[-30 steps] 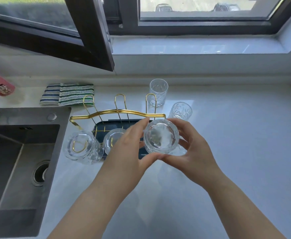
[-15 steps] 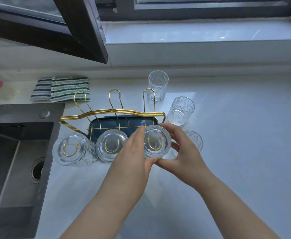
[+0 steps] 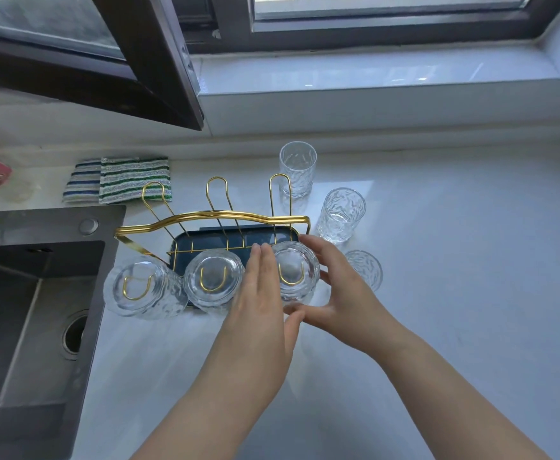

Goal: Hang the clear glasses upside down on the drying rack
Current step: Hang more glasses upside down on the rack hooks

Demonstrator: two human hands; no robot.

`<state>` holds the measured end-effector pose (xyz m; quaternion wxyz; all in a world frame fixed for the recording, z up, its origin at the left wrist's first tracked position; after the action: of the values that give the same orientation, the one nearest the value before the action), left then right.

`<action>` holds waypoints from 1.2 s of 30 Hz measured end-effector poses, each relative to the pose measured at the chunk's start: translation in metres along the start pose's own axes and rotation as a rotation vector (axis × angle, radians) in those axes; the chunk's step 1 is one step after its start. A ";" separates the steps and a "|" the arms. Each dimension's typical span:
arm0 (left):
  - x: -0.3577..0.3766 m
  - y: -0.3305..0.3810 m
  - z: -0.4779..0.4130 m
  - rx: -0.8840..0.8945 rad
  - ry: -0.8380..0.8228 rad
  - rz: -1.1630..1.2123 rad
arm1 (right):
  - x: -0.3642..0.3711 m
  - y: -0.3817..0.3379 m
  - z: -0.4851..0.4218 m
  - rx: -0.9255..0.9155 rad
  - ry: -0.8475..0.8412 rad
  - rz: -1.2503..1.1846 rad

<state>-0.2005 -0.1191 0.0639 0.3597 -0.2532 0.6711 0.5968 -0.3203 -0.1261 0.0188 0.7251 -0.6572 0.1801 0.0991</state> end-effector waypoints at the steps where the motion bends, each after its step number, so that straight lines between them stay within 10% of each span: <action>1: -0.001 0.002 0.005 0.017 -0.004 -0.003 | -0.001 0.000 0.001 0.003 0.003 -0.003; 7: -0.011 0.013 0.039 0.173 0.199 0.179 | -0.036 0.002 0.021 -0.032 0.094 -0.004; 16: 0.099 0.002 0.044 -0.142 -0.290 0.218 | -0.079 0.070 0.041 0.140 0.287 -0.017; 36: 0.137 0.021 -0.001 -0.439 -0.047 0.754 | -0.073 0.098 0.015 0.105 0.277 0.003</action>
<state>-0.3011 -0.1043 -0.0303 0.0692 -0.0472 0.5655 0.8205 -0.4224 -0.0932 -0.0418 0.7268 -0.6254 0.2841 -0.0010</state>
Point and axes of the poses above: each hand's wrist, its own z-axis away from the middle knuckle, its own x-axis out of the palm, y = z × x, the point moved 6 cm from there along -z, towards the middle knuckle, and after that the axes turned 14 degrees about y, right-handed, at the moved point
